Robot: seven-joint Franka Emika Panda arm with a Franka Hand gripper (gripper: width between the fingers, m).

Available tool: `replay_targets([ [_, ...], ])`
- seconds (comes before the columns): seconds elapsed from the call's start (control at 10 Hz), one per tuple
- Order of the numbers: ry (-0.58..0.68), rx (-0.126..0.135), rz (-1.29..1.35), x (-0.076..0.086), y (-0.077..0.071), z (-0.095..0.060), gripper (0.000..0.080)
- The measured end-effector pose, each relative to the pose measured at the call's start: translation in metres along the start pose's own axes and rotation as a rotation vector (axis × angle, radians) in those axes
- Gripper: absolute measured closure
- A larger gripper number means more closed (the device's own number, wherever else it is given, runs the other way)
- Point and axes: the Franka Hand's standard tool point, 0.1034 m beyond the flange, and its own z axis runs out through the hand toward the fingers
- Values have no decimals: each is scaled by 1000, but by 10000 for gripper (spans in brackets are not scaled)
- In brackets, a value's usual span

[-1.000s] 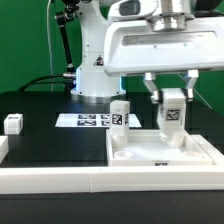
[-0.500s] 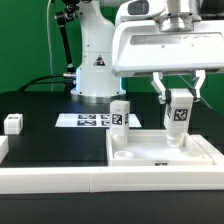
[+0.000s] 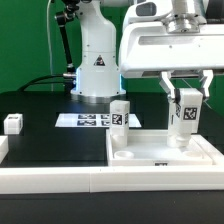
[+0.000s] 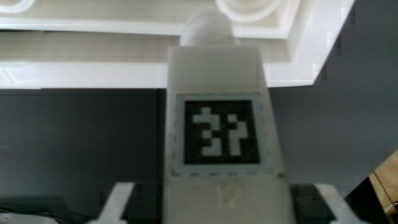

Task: Assemble square table

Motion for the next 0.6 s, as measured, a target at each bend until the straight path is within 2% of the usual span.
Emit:
replay_targets([
  [0.2,35,-8,-3,1,2,0,509],
  [0.6,23,5,-18,-7,-13,4,509],
])
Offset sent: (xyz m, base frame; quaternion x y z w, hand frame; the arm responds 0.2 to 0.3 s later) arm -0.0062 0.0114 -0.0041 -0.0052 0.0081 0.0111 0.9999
